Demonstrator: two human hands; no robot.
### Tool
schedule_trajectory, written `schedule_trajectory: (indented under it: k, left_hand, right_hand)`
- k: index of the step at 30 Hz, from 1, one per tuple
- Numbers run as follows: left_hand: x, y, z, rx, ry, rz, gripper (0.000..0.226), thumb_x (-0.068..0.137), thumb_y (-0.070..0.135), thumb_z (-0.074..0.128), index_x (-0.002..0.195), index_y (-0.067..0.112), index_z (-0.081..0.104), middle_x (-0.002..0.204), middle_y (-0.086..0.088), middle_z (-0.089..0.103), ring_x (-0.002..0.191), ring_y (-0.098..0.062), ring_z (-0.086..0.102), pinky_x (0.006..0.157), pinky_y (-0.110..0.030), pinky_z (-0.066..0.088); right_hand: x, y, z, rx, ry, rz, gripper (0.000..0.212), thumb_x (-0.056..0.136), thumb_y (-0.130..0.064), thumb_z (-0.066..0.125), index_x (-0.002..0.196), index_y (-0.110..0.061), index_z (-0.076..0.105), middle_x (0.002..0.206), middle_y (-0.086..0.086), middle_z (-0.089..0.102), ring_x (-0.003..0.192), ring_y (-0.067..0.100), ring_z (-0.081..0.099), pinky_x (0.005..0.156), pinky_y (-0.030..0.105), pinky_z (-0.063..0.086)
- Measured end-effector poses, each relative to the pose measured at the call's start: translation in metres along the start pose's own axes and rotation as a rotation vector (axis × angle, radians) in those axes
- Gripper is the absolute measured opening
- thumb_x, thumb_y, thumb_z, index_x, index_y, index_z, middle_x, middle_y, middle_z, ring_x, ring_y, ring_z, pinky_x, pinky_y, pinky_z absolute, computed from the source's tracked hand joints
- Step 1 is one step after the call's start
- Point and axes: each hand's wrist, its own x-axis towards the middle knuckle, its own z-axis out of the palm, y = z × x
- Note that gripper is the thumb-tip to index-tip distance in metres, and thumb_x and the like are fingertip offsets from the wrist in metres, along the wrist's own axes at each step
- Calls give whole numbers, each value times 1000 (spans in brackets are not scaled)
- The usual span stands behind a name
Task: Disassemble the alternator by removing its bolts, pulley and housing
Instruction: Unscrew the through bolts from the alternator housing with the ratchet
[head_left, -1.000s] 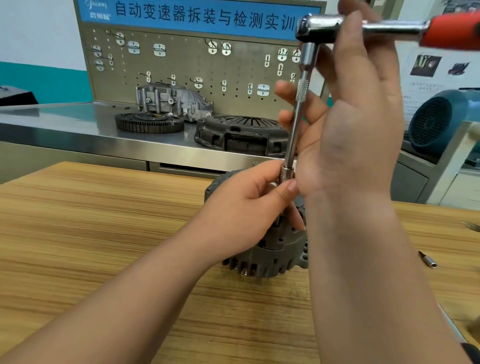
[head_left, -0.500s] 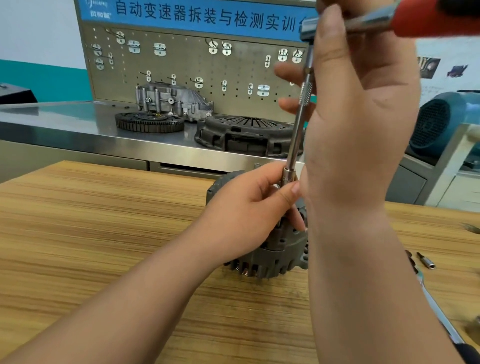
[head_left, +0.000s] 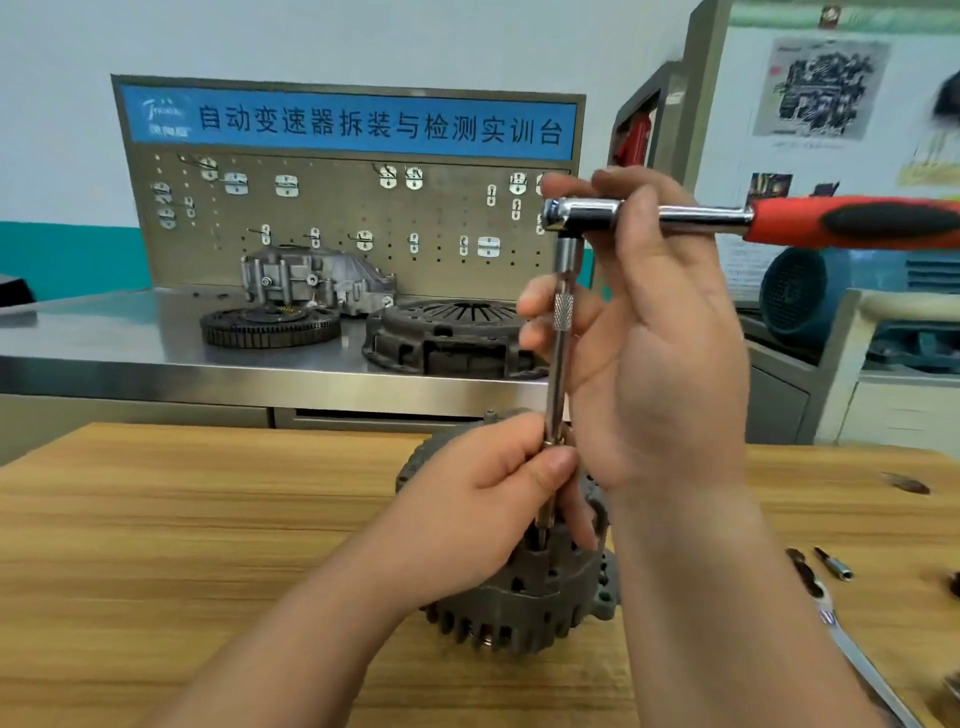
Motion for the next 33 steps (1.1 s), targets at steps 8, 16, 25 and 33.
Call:
schedule_trajectory:
  k: [8, 16, 25, 33]
  left_hand:
    - [-2, -4, 6, 66, 69, -71, 31, 88, 45, 38, 95, 25, 62, 83, 13, 72, 83, -10, 65, 84, -49, 50]
    - [-4, -2, 5, -4, 79, -9, 26, 93, 40, 38, 95, 27, 61, 84, 13, 71, 83, -12, 64, 82, -37, 52]
    - [-4, 2, 8, 27, 80, -22, 29, 91, 36, 41, 90, 12, 58, 67, 8, 67, 71, -31, 62, 72, -56, 50]
    - [-3, 2, 11, 38, 133, -72, 40, 89, 39, 42, 110, 12, 61, 97, 2, 74, 97, -37, 63, 85, -57, 50]
  right_hand:
    - [16, 3, 2, -592, 48, -436, 18, 98, -15, 43, 86, -10, 55, 74, 12, 57, 59, 27, 58, 51, 44, 48]
    - [8, 8, 0, -39, 53, -32, 27, 103, -30, 32, 102, -12, 53, 104, 5, 67, 55, 17, 63, 48, 24, 49]
    - [9, 2, -4, 229, -21, 148, 31, 104, -34, 28, 100, -17, 53, 97, -1, 70, 54, 12, 61, 47, 22, 47]
    - [3, 6, -1, -576, -12, -452, 8, 100, -9, 44, 100, -13, 50, 94, 7, 58, 60, 25, 59, 54, 27, 50]
